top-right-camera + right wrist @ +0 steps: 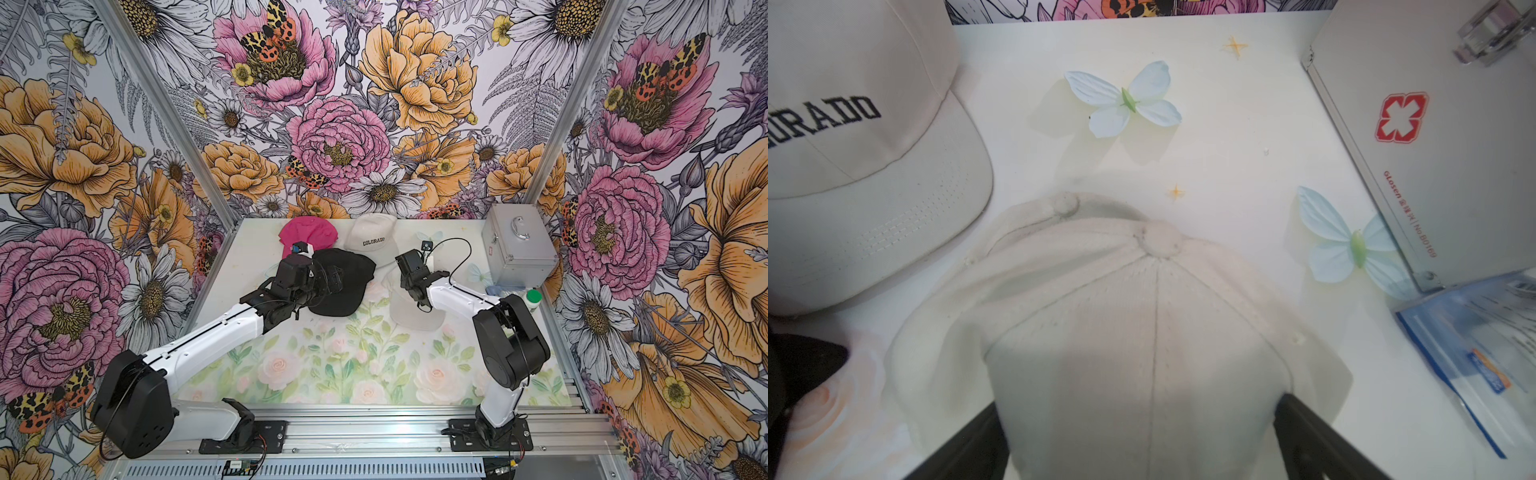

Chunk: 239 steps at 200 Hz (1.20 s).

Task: Stack the baseball caps by color
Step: Move the baseball cap to the center of the board.

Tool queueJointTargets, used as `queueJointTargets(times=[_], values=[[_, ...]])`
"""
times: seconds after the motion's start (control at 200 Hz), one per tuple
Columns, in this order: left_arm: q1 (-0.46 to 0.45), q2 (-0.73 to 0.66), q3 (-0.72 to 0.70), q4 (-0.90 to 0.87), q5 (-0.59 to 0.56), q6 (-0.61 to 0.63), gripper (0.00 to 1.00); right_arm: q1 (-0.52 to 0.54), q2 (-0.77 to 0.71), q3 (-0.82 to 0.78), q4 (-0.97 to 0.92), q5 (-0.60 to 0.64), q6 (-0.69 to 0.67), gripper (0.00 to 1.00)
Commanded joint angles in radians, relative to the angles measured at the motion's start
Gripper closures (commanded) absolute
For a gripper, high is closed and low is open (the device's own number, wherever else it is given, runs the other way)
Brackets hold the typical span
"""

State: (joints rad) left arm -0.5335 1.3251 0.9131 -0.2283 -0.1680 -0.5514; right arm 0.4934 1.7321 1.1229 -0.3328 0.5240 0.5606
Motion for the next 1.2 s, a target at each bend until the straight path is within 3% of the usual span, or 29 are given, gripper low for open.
queueJointTargets(times=[0.0,0.115,0.315,0.65,1.005,1.075,1.19], values=[[0.016,-0.041,-0.026,0.012,-0.033,0.0,0.01,-0.009,-0.038,0.024,-0.011,-0.028,-0.099,0.01],[0.03,-0.058,-0.039,0.011,-0.071,-0.005,0.01,-0.004,-0.059,0.055,-0.011,-0.147,-0.192,0.01],[0.054,-0.075,-0.065,0.02,-0.087,-0.031,0.01,0.01,-0.137,0.076,-0.013,-0.2,-0.163,0.01],[0.097,-0.076,-0.093,0.004,-0.065,-0.08,0.01,-0.031,-0.109,0.022,-0.025,-0.004,-0.032,0.01],[0.106,-0.034,-0.084,0.024,0.005,-0.076,0.01,-0.023,0.01,0.078,0.068,-0.389,-0.141,0.01],[0.107,-0.026,-0.081,0.024,0.011,-0.076,0.01,-0.013,0.0,0.084,0.068,-0.349,-0.146,0.01],[0.107,-0.023,-0.082,0.023,0.016,-0.072,0.01,-0.024,-0.046,0.07,0.028,-0.181,-0.089,0.01]])
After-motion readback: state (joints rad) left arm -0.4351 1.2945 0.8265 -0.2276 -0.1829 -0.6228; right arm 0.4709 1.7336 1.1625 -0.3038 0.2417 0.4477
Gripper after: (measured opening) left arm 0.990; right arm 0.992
